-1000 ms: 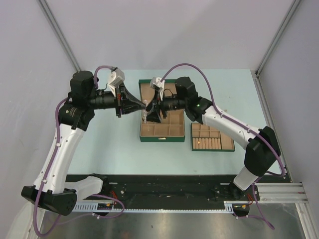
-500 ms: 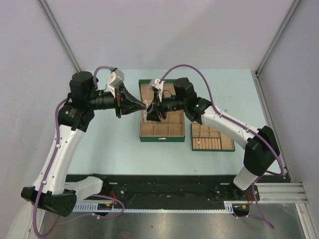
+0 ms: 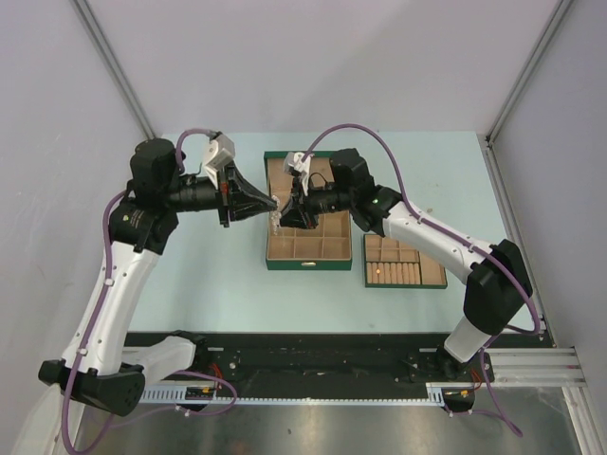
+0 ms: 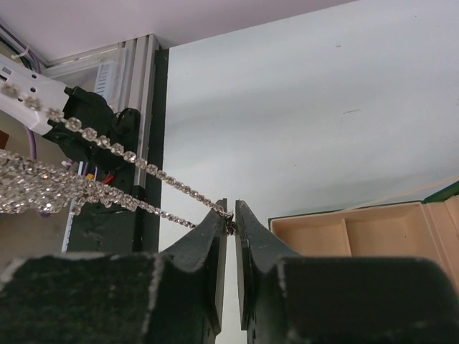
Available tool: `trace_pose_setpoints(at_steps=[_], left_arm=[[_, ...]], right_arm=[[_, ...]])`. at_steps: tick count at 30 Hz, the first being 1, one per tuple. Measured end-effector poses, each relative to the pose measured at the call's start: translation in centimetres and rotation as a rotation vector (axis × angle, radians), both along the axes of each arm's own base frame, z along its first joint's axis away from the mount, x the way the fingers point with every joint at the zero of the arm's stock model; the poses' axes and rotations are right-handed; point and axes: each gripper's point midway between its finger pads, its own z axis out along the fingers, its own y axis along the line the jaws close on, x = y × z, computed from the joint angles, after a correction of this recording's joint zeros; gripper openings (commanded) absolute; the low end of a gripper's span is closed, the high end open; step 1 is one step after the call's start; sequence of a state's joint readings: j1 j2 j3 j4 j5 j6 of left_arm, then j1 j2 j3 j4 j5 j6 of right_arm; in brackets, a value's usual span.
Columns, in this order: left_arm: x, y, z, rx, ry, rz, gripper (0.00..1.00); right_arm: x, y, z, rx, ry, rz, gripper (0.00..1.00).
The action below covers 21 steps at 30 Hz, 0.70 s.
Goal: Organize the mixed jewelry
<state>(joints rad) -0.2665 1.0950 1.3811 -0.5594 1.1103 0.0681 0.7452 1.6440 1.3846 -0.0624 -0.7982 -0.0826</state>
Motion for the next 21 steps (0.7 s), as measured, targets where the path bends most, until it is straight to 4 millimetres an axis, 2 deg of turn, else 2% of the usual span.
trace_pose_setpoints(at_steps=[2,7,11,14,21], left_arm=[[0.0,0.0,-0.1,0.001,0.0,0.0,0.0],[0.1,0.1,-0.7,0.013,0.006,0.01,0.0],[0.3,0.4,-1.8,0.041,0.01,0.029,0.02],[0.7,0.6,-3.0,0.068,0.017,0.045,0.02],[1.9,1.1,-7.5,0.153,0.066,0.087,0.06]], right_arm=[[0.0,-0.1,-0.1,-0.005,0.0,0.0,0.01],[0.3,-0.6,-0.4,-0.023,0.006,-0.014,0.0],[1.0,-1.6,0.2,-0.029,-0.013,-0.047,0.0],[1.5,-2.3,1.4,-0.03,-0.044,-0.073,0.0],[1.8,-3.6,4.4,-0.016,-0.121,-0.111,0.0]])
